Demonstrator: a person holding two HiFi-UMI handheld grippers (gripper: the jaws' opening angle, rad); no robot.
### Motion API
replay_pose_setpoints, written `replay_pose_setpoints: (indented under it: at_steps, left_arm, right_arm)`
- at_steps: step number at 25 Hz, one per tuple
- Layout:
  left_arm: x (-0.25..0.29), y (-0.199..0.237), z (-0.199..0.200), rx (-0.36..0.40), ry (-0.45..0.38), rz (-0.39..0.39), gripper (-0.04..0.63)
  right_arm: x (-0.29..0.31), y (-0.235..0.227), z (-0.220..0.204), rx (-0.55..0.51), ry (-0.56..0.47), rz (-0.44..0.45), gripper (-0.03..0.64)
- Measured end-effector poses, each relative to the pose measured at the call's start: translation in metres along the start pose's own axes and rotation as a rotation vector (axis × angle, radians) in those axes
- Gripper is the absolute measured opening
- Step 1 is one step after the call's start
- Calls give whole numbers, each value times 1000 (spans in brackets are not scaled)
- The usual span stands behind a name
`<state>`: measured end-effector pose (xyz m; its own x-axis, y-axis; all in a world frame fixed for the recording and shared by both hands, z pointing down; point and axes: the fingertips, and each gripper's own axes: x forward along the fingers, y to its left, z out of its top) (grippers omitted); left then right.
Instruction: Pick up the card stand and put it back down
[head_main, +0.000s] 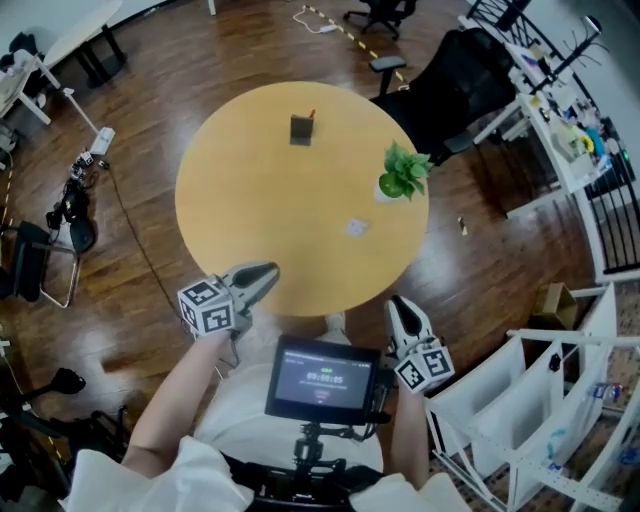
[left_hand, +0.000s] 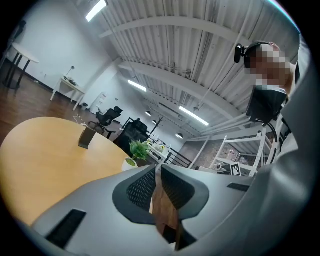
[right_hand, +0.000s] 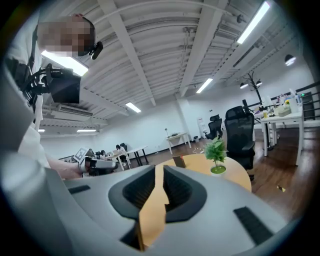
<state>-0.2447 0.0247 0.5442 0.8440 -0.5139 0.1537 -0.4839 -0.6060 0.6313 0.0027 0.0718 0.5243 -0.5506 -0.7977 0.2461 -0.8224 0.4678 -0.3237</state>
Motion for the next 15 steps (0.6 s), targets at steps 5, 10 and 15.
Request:
replay_pose_setpoints:
  at_steps: [5,10,15]
  left_arm:
    - [35,-8,2,0,6,30,37]
    - [70,-9,8,-3,-3,63,37]
    - [100,-10,14,13,-9,99,37]
  right_arm:
    - [11,-34,16,-22,28,49,69]
    - [20,-70,32,-35,36,96,67]
    - [29,-101,41,-32,51,135,69]
